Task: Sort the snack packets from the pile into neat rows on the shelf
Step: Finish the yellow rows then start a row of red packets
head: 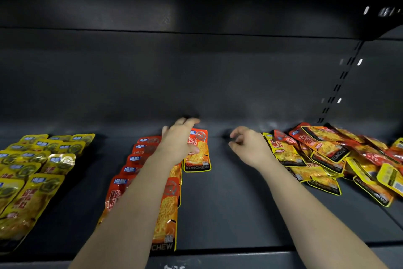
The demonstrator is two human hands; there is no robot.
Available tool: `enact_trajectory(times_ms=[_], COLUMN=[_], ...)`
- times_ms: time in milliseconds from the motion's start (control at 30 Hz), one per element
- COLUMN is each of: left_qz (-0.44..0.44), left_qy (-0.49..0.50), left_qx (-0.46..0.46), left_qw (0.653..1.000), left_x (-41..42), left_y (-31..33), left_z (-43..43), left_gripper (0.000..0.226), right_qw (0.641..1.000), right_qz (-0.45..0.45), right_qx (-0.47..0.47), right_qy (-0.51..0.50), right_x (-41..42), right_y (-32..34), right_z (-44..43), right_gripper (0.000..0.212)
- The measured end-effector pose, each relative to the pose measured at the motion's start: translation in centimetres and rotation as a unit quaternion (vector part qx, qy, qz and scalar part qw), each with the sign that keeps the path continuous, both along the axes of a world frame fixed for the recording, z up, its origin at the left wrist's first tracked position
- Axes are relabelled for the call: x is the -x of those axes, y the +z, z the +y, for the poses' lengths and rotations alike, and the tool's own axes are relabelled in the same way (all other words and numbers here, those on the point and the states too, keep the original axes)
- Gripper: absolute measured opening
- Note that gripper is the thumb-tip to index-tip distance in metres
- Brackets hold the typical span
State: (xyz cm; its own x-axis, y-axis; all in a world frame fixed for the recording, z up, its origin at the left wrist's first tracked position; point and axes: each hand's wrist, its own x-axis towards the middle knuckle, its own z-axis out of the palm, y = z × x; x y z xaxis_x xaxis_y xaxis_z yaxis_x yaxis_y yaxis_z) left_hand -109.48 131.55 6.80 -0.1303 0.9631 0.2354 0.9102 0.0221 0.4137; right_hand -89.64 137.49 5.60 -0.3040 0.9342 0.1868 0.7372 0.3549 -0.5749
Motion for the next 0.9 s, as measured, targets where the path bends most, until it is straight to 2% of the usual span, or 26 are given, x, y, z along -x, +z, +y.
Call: enact_trajectory(times_ms=[667, 900], left_qz=[0.040, 0.094], left_qy=[0.016, 0.027], left_qx=[-0.012, -0.033], left_qw=[0.999, 0.995], left_x=[-0.18, -0.28], left_y=[-0.21, -0.20], left_z=[0.19, 0.06], left_gripper=[0.071, 0.073], right_qw=[1.000, 1.000], right_qz=[-0.008, -0.009], right_qx=[-0.009, -0.007], right_qy=[0.004, 0.002], right_x=[-0.07, -0.10], right_y=[-0.35, -0.45], right_z=[0.00, -0.07], right_gripper=[0.016, 0.017])
